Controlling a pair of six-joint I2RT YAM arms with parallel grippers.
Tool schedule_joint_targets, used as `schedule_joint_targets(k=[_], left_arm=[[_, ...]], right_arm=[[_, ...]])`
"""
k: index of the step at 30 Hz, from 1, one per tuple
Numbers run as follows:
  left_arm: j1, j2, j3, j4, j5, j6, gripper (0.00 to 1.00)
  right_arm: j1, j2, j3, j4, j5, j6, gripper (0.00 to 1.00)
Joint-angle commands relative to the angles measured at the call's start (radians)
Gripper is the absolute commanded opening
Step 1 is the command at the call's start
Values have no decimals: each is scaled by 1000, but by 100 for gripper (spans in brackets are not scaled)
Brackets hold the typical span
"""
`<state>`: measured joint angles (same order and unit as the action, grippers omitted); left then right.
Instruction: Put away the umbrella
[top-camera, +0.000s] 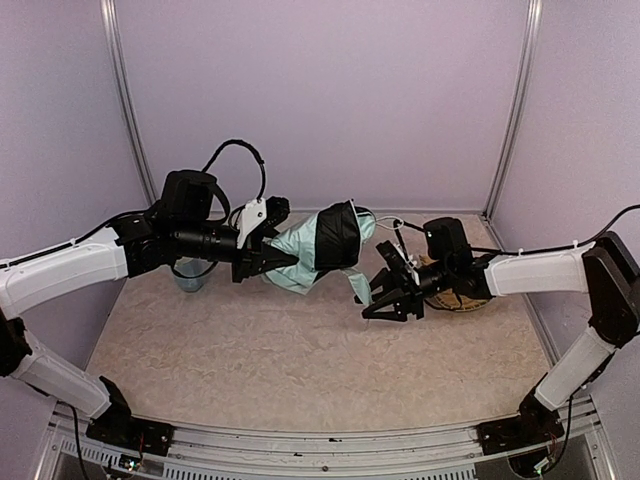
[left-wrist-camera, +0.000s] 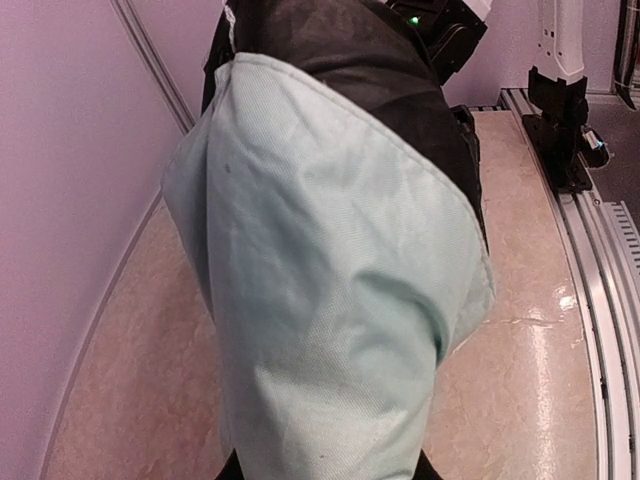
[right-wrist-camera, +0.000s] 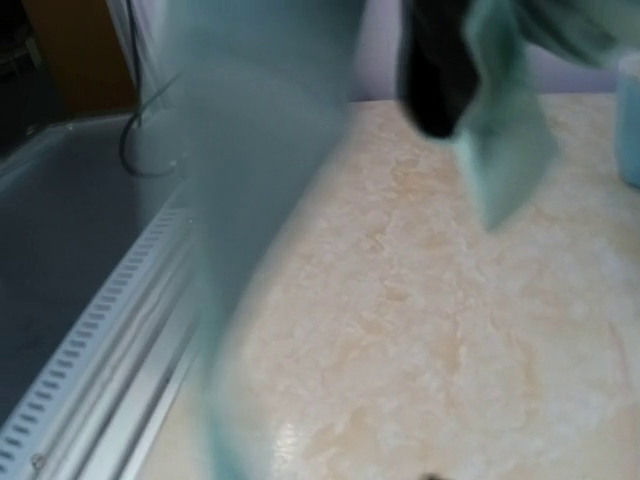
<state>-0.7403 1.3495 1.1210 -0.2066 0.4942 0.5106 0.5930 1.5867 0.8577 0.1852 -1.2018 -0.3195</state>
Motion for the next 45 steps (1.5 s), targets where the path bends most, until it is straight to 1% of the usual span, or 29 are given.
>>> schedule_joint_targets(k=[1, 4, 6, 10, 12, 14, 16, 20, 24, 26, 31, 34, 39, 42, 45], left_arm=[[21, -16, 18, 54, 20, -7, 0], [35, -23, 16, 65, 9, -21, 0], [41, -24, 16, 74, 4, -32, 0], [45, -26, 17, 100, -11, -55, 0], [45, -27, 17, 114, -13, -66, 0], [45, -32, 16, 130, -14, -76, 0], [45, -40, 14, 146, -36, -91, 0], [62, -68, -13, 225, -205, -148, 0], [84, -29, -14, 231, -332, -149, 0], [85, 3, -12, 239, -364, -147, 0], [90, 41, -9, 299, -372, -161, 0], [91, 26, -1, 329, -330, -154, 0], [79, -41, 11, 372, -150, -165, 0], [29, -77, 7, 364, -37, -143, 0], [-29, -97, 0, 343, 123, -127, 0]], right_arm=[[25, -32, 22, -66, -18, -8, 35], [31, -32, 8, -81, -10, -9, 25], [37, -32, -2, -76, -6, 4, 20], [61, -17, -16, -33, 23, 49, 13], [69, 3, -17, -10, 46, 69, 5], [70, 18, -21, 20, 67, 96, 1], [70, 33, -27, 38, 81, 117, 0], [75, 50, -46, 40, 79, 166, 0], [98, 8, -77, 37, 95, 178, 0], [116, -10, -86, 40, 104, 183, 0], [149, 5, -85, 25, 92, 191, 0], [149, 14, -87, 0, 86, 165, 0], [109, 97, -76, 9, 96, 141, 0], [83, 162, -39, 35, 146, 144, 0], [46, 213, 17, 85, 227, 135, 0]])
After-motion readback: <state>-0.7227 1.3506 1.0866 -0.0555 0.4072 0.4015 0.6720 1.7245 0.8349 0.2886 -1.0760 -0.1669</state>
